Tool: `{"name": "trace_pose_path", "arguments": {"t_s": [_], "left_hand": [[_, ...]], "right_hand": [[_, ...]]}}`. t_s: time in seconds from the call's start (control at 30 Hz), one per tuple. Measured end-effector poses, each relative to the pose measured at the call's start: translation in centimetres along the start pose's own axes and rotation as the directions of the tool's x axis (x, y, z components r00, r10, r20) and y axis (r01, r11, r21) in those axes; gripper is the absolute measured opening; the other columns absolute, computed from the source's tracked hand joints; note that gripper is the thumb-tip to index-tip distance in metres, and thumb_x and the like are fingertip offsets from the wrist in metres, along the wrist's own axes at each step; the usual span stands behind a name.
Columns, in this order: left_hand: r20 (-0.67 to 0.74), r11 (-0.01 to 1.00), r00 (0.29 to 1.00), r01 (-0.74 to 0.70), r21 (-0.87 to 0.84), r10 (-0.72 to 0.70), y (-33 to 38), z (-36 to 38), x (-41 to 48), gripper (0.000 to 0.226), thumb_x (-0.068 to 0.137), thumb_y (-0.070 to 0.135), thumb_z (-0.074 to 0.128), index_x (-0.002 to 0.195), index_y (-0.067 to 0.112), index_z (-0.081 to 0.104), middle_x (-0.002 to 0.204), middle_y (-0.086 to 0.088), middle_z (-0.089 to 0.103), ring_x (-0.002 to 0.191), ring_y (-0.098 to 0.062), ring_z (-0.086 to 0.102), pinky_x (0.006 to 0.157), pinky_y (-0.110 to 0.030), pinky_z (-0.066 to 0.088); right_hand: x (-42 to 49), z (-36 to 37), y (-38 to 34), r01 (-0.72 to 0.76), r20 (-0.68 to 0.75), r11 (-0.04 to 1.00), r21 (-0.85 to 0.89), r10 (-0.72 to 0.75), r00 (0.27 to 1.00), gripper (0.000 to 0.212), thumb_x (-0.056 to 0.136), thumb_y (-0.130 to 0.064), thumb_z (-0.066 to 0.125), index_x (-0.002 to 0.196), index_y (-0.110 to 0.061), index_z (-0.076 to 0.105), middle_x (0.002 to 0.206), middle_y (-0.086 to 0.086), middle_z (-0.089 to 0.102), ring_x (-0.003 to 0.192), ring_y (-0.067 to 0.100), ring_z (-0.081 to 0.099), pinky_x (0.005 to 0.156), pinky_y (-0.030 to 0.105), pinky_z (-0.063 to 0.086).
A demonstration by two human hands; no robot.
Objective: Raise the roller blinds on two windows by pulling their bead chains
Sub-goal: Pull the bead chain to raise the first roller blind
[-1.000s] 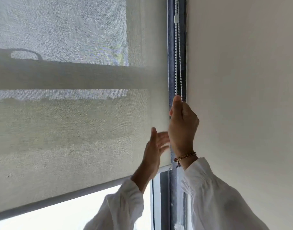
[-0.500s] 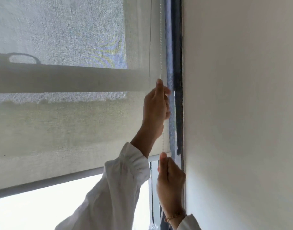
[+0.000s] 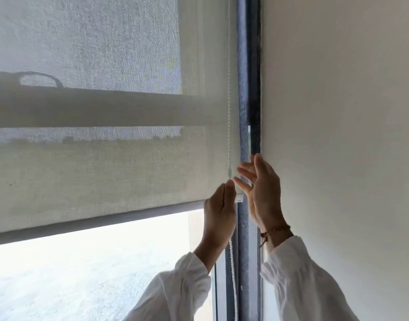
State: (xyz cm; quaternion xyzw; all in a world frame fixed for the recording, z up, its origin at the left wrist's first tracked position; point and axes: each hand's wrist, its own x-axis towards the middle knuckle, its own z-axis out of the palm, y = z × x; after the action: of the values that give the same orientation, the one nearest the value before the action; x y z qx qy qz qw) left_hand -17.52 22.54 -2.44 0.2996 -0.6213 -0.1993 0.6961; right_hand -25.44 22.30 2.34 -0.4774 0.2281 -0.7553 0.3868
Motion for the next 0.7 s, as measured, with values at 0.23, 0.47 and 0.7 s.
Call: {"name": "trace_pose_path", "arguments": {"t_s": [0.23,0.47,0.7], "left_hand": [[0.048,0.996,0.999,-0.006,0.084,0.002,-2.1,1.0,-3.6,0.035,0.093,0.006,0.045,0.059,0.012,0.041,0.048,-0.003,0.042,0.050,-0.005,0.031,0.047,-0.021,0.026],[0.253,0.947,0.931,0.299,-0.121,-0.261,-2.0,-1.3,-2.5,0.036,0.085,0.048,0.034,0.070,0.020,0.051,0.053,0.008,0.043,0.048,-0.007,0.039,0.046,-0.019,0.034],[0.239,0.961,0.967,0.143,-0.237,-0.085,5.1,-2.1,4.4,0.034,0.088,0.042,0.032,0.110,0.023,0.050,0.107,-0.001,0.063,0.106,-0.017,0.058,0.094,-0.029,0.045]], "right_hand": [[3.3,5.1,-4.9,0.147,-0.073,0.966,-0.211,-0.166,0.983,0.050,0.092,-0.044,0.044,0.048,-0.021,0.049,0.044,-0.007,0.042,0.038,0.012,0.036,0.044,0.028,0.033],[0.5,3.3,-1.5,0.469,-0.135,0.741,-0.481,-0.591,0.795,0.049,0.091,-0.036,0.043,0.049,-0.015,0.033,0.042,-0.001,0.031,0.042,0.016,0.027,0.043,0.033,0.024],[-4.9,0.2,5.7,0.437,-0.079,0.730,-0.525,-0.554,0.829,0.050,0.089,-0.037,0.044,0.049,-0.009,0.037,0.041,-0.001,0.028,0.041,0.009,0.022,0.038,0.033,0.019]]}}
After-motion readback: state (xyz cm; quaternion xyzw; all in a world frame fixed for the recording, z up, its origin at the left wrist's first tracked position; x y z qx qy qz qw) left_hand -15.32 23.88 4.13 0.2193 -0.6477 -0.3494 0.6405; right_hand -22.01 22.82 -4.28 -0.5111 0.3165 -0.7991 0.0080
